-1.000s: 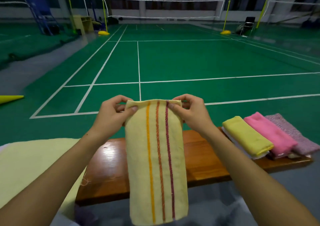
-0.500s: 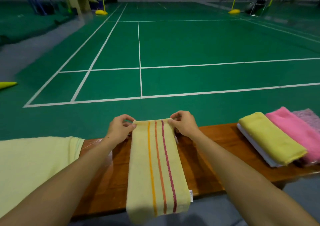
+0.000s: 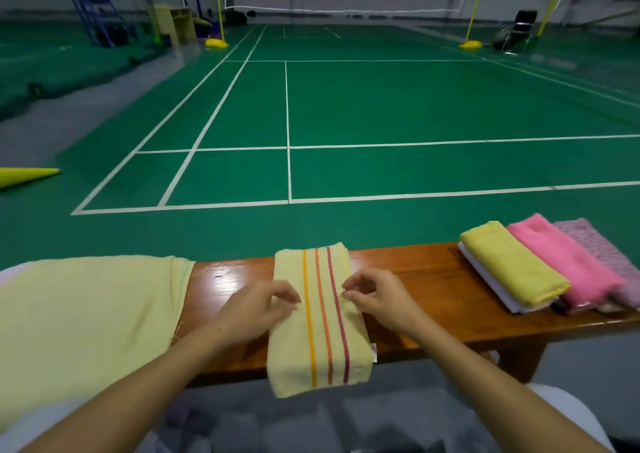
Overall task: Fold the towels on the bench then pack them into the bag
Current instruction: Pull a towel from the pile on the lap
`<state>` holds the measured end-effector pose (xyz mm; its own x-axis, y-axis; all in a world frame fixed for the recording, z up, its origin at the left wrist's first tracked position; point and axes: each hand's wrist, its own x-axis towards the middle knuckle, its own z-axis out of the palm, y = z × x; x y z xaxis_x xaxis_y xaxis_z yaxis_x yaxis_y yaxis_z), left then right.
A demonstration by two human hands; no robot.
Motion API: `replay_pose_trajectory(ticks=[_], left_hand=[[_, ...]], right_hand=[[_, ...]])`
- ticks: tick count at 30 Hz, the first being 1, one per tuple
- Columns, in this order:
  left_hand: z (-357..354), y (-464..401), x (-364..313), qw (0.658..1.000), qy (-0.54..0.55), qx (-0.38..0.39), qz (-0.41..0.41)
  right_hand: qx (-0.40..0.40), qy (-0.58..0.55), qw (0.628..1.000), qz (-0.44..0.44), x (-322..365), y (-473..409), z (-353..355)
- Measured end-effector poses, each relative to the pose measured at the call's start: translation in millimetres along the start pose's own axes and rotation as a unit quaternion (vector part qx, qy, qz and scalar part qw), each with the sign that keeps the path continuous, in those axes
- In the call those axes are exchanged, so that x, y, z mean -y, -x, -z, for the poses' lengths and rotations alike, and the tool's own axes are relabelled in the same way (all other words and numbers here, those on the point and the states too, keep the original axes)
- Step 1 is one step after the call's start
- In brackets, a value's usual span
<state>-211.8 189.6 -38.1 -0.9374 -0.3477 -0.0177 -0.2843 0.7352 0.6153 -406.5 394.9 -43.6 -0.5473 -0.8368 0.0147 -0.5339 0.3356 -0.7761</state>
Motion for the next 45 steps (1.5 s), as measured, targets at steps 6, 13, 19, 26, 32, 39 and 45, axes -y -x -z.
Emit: replay_pose_trajectory(ticks=[6,13,19,26,32,39,45], left_hand=[[-30,33,30,0.981,-0.133,0.083,-0.114],[-47,45,43,0.907,-0.362,0.087,-0.198],[-58,43,42,0.894,-0.378,0.010,-0.242],[-57,50,33,0.923,-0.231,-0.024,-0.306],[-49,51,12,0.953,-0.093,-0.042,-0.285],[-37,55,7,0.977,0.042,-0.072,-0.197],[-21,52,7,0.982,0.110,-0.093,-0.125]], right_hand=[[0.112,0.065,0.990,0.050,-18,43,-12],[0.159,0.297,0.925,0.173,-43,65,-26],[0.103,0.409,0.879,0.224,-52,64,-42],[0.096,0.420,0.876,0.217,-48,69,-48],[0.071,0.440,0.873,0.197,-42,74,-64],[0.030,0.352,0.909,0.220,-35,72,-59],[-0.017,0.160,0.958,0.237,-23,70,-36]])
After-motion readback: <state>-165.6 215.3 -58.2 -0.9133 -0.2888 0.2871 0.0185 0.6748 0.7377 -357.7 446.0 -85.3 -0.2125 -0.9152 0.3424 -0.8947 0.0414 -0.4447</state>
